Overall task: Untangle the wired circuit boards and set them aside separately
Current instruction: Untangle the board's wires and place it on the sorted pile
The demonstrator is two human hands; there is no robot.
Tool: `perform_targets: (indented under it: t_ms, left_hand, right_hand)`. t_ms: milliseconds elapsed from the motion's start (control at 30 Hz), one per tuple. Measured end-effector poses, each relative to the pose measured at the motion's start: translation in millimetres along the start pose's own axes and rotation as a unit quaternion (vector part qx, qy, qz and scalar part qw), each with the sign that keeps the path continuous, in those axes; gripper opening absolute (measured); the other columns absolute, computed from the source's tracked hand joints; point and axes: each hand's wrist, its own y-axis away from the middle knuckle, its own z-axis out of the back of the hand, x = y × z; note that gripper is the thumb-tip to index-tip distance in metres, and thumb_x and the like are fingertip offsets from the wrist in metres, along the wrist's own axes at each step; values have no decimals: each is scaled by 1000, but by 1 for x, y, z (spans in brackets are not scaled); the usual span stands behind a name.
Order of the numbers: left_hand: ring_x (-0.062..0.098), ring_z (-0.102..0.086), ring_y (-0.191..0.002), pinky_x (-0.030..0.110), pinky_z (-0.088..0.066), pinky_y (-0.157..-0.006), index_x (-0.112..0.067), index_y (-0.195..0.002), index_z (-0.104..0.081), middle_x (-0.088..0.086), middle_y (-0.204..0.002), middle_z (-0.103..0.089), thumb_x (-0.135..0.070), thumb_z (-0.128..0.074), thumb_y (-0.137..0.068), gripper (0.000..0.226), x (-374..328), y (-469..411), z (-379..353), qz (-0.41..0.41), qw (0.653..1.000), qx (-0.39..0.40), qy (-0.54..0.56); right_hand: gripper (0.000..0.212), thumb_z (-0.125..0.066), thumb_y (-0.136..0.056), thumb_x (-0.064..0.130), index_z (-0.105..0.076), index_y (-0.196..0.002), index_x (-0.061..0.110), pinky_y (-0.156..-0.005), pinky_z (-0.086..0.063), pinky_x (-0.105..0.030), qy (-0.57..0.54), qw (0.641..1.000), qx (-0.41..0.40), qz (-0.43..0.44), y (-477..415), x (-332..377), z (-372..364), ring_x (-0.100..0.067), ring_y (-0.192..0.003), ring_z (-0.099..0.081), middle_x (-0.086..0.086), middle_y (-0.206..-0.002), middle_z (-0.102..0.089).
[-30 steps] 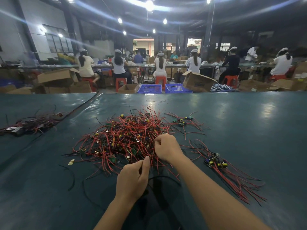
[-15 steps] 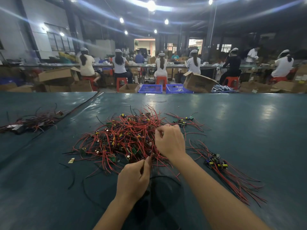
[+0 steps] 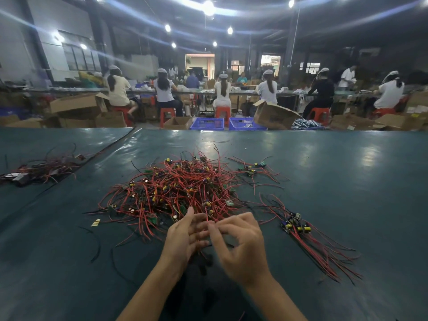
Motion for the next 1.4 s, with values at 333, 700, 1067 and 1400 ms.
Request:
perform_targets:
  t_ms: [333, 700, 1067, 1400]
  left_hand:
    - [14, -69, -63, 20, -55, -52, 0, -111, -57, 11, -80, -73, -2, -53, -92, 19, -12, 11, -1, 35, 986, 56, 153]
    - [16, -63, -55, 23, -54, -50, -5, -95, -66, 10, -69, -66, -12, -61, -75, 21, -21, 31, -12, 24, 977, 182, 113]
    - [22, -65, -61, 27, -52, -55, -12, -107, -69, 18, -78, -70, -13, -61, -74, 34, -11, 27, -15, 17, 981, 192, 1]
    - [25, -72, -75, 34, -58, -66, -9, -114, -52, 11, -84, -74, -17, -49, -98, 19, -9, 25, -18, -33, 996, 79, -14]
  right_hand:
    - [45, -60, -95, 38, -60, -55, 19, -63, -43, -35, -53, 997, -23, 57, 13, 14, 6, -9, -62, -51, 13, -62, -61]
    - [31, -66, -81, 46, -76, -76, 18, -57, -42, -31, -300, 890, 30, -341, -3, 3, 16, -16, -61, -51, -14, -68, -66]
    - [29, -63, -88, -4, -70, -105, 18, -62, -56, -22, -288, 910, -59, -294, -2, 2, 16, -5, -82, -68, 6, -98, -70]
    - [19, -60, -93, 31, -77, -85, 25, -72, -54, -30, -210, 967, 6, -143, 3, 4, 11, -16, -85, -67, 12, -87, -70]
